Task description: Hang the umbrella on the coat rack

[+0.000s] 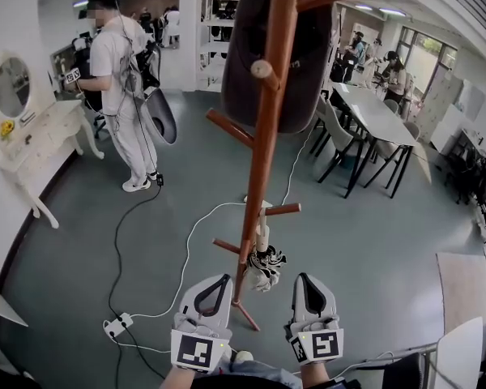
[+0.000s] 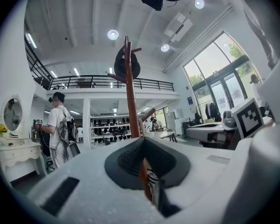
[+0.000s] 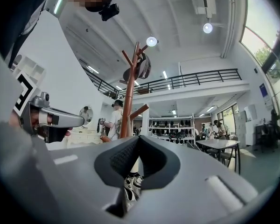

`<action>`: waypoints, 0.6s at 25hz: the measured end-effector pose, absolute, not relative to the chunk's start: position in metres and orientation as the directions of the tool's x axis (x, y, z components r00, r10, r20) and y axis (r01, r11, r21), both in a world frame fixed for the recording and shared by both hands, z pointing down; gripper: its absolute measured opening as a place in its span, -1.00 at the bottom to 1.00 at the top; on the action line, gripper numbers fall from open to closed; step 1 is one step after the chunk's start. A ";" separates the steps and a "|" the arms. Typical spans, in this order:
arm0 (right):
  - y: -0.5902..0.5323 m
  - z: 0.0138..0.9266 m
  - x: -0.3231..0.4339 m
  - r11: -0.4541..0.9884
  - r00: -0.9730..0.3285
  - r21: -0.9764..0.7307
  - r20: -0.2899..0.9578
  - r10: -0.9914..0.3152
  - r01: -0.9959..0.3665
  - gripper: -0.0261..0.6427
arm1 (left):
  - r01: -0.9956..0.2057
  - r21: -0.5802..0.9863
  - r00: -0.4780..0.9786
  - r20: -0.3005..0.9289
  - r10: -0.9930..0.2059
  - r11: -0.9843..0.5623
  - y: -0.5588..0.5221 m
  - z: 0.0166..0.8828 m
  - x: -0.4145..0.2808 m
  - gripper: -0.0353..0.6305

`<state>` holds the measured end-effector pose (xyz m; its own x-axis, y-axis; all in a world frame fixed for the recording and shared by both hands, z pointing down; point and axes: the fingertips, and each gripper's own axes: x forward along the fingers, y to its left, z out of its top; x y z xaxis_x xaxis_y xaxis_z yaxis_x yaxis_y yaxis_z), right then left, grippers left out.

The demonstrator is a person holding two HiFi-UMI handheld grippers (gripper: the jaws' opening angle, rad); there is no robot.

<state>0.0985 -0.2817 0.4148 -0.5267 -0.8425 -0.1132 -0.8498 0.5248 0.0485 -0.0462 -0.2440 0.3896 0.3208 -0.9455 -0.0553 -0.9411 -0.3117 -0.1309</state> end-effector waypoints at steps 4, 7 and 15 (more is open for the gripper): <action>-0.281 0.414 0.099 0.530 -0.531 0.045 -0.115 -0.839 -0.847 -0.90 | -0.941 -0.140 0.318 -0.057 -0.946 -0.308 -0.243 0.388 -0.046 -0.87; -0.281 0.413 0.098 0.531 -0.532 0.043 -0.111 -0.839 -0.846 -0.90 | -0.940 -0.143 0.320 -0.052 -0.946 -0.310 -0.242 0.388 -0.047 -0.87; -0.279 0.413 0.097 0.537 -0.538 0.041 -0.111 -0.836 -0.842 -0.90 | -0.941 -0.145 0.317 -0.050 -0.947 -0.307 -0.239 0.387 -0.047 -0.87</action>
